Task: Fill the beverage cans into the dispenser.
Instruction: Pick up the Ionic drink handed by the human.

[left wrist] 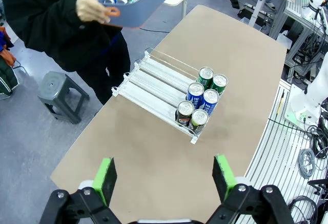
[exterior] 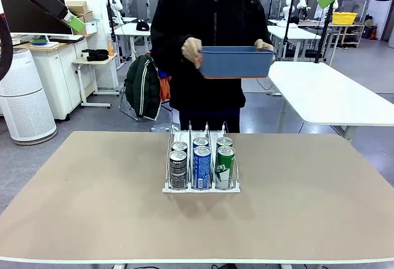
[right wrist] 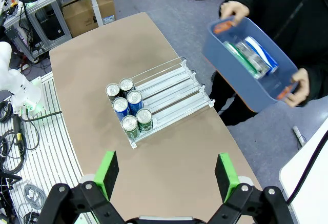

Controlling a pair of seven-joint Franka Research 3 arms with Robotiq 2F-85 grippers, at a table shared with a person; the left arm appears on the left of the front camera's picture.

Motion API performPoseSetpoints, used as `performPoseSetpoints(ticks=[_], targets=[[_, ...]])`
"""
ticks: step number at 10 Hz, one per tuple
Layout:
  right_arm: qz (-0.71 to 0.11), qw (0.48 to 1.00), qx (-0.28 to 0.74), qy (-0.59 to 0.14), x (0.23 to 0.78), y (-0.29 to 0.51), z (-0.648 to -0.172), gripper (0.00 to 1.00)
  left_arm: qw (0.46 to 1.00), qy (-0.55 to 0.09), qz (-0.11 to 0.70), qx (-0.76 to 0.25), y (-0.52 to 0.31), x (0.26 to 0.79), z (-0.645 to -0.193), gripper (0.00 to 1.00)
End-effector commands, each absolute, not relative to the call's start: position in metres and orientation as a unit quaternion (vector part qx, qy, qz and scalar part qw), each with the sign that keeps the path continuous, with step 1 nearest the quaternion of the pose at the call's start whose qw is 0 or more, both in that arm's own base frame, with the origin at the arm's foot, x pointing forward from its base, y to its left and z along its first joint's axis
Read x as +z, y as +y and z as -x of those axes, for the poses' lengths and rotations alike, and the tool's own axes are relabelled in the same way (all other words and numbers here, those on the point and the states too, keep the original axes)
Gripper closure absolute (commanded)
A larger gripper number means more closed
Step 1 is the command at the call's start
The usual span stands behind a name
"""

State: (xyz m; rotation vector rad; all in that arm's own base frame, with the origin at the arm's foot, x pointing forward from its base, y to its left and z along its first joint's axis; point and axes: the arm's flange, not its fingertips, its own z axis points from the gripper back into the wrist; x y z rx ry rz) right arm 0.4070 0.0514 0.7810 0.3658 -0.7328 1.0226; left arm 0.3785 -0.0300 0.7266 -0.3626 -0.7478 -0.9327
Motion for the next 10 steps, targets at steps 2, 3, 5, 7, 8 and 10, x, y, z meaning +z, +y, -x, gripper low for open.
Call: performPoseSetpoints(ticks=[2, 3, 5, 7, 8, 10], targets=[[-0.175, 0.791, 0.476, -0.341, 0.7808, 0.0524, -0.4076, 0.0, 0.811, -0.349, 0.17, -0.438, -0.0308, 0.7264, -0.378, 0.0], [-0.175, 0.791, 0.476, -0.341, 0.7808, 0.0524, -0.4076, 0.0, 0.811, -0.349, 0.17, -0.438, -0.0308, 0.7264, -0.378, 0.0], [-0.175, 0.791, 0.476, -0.341, 0.7808, 0.0524, -0.4076, 0.0, 0.811, -0.349, 0.17, -0.438, -0.0308, 0.7264, -0.378, 0.0], [-0.175, 0.791, 0.476, -0.341, 0.7808, 0.0524, -0.4076, 0.0, 0.811, -0.349, 0.17, -0.438, -0.0308, 0.7264, -0.378, 0.0], [-0.175, 0.791, 0.476, -0.341, 0.7808, 0.0524, -0.4076, 0.0, 0.811, -0.349, 0.17, -0.438, -0.0308, 0.7264, -0.378, 0.0], [-0.175, 0.791, 0.476, -0.341, 0.7808, 0.0524, -0.4076, 0.0, 0.811, -0.349, 0.17, -0.438, -0.0308, 0.7264, -0.378, 0.0]])
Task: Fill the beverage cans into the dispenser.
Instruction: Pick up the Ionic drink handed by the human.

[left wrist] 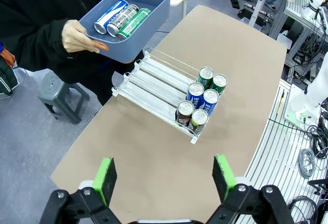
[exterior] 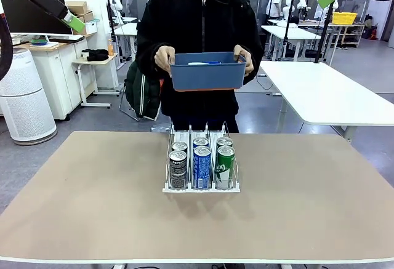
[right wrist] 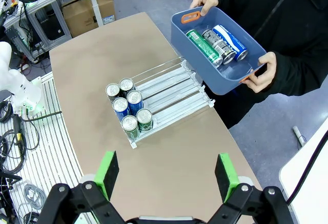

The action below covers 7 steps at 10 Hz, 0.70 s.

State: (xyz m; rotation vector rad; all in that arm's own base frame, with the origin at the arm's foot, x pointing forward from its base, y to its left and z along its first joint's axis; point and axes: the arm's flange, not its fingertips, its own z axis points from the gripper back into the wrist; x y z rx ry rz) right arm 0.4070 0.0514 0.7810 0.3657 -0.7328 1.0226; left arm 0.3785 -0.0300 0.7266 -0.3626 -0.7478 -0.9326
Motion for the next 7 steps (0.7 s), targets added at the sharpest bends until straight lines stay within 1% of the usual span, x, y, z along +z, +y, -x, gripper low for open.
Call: performPoseSetpoints(ticks=[1, 7], targets=[[-0.175, 0.791, 0.476, -0.341, 0.7808, 0.0524, -0.4076, 0.0, 0.811, -0.349, 0.17, -0.438, -0.0308, 0.7264, -0.378, 0.0], [-0.175, 0.791, 0.476, -0.341, 0.7808, 0.0524, -0.4076, 0.0, 0.811, -0.349, 0.17, -0.438, -0.0308, 0.7264, -0.378, 0.0]])
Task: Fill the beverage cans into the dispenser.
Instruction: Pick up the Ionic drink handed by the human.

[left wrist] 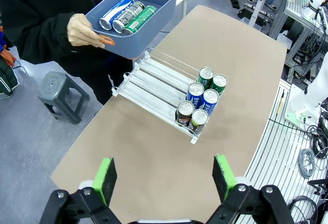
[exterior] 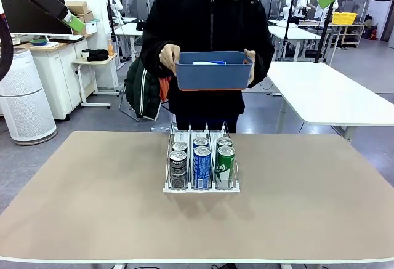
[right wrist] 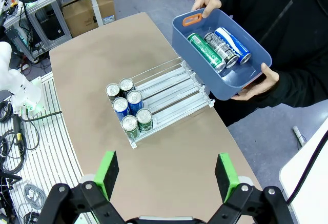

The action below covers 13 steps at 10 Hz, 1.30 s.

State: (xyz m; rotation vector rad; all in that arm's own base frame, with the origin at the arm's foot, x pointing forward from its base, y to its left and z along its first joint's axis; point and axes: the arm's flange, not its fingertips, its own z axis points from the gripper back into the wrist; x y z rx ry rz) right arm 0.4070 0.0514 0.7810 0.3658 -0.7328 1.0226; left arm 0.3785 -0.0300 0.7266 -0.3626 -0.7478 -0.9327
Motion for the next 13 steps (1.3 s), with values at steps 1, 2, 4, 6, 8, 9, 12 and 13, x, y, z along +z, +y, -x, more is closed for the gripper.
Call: performPoseSetpoints(ticks=[1, 2, 4, 6, 8, 9, 12, 13], targets=[[-0.175, 0.791, 0.476, -0.341, 0.7808, 0.0524, -0.4076, 0.0, 0.811, -0.349, 0.17, -0.438, -0.0308, 0.7264, -0.378, 0.0], [-0.175, 0.791, 0.476, -0.341, 0.7808, 0.0524, -0.4076, 0.0, 0.811, -0.349, 0.17, -0.438, -0.0308, 0.7264, -0.378, 0.0], [-0.175, 0.791, 0.476, -0.341, 0.7808, 0.0524, -0.4076, 0.0, 0.811, -0.349, 0.17, -0.438, -0.0308, 0.7264, -0.378, 0.0], [-0.175, 0.791, 0.476, -0.341, 0.7808, 0.0524, -0.4076, 0.0, 0.811, -0.349, 0.17, -0.438, -0.0308, 0.7264, -0.378, 0.0], [-0.175, 0.791, 0.476, -0.341, 0.7808, 0.0524, -0.4076, 0.0, 0.811, -0.349, 0.17, -0.438, -0.0308, 0.7264, -0.378, 0.0], [-0.175, 0.791, 0.476, -0.341, 0.7808, 0.0524, -0.4076, 0.0, 0.811, -0.349, 0.17, -0.438, -0.0308, 0.7264, -0.378, 0.0], [-0.175, 0.791, 0.476, -0.341, 0.7808, 0.0524, -0.4076, 0.0, 0.811, -0.349, 0.17, -0.438, -0.0308, 0.7264, -0.378, 0.0], [-0.175, 0.791, 0.476, -0.341, 0.7808, 0.0524, -0.4076, 0.0, 0.811, -0.349, 0.17, -0.438, -0.0308, 0.7264, -0.378, 0.0]])
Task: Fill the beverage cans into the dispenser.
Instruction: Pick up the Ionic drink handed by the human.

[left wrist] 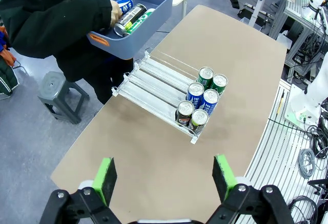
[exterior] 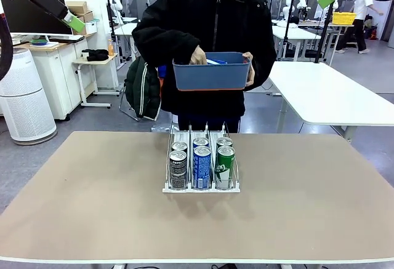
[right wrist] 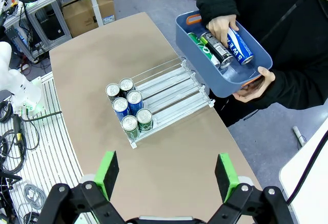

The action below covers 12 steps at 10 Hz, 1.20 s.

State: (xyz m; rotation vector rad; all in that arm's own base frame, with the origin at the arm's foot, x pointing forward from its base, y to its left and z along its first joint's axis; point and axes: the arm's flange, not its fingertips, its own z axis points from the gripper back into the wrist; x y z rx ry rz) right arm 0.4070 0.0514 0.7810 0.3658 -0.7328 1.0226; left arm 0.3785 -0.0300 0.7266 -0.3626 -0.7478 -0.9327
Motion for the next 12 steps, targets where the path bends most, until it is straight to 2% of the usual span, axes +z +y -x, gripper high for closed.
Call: performPoseSetpoints(ticks=[1, 12], targets=[[-0.175, 0.791, 0.476, -0.341, 0.7808, 0.0524, -0.4076, 0.0, 0.811, -0.349, 0.17, -0.438, -0.0308, 0.7264, -0.378, 0.0], [-0.175, 0.791, 0.476, -0.341, 0.7808, 0.0524, -0.4076, 0.0, 0.811, -0.349, 0.17, -0.438, -0.0308, 0.7264, -0.378, 0.0]])
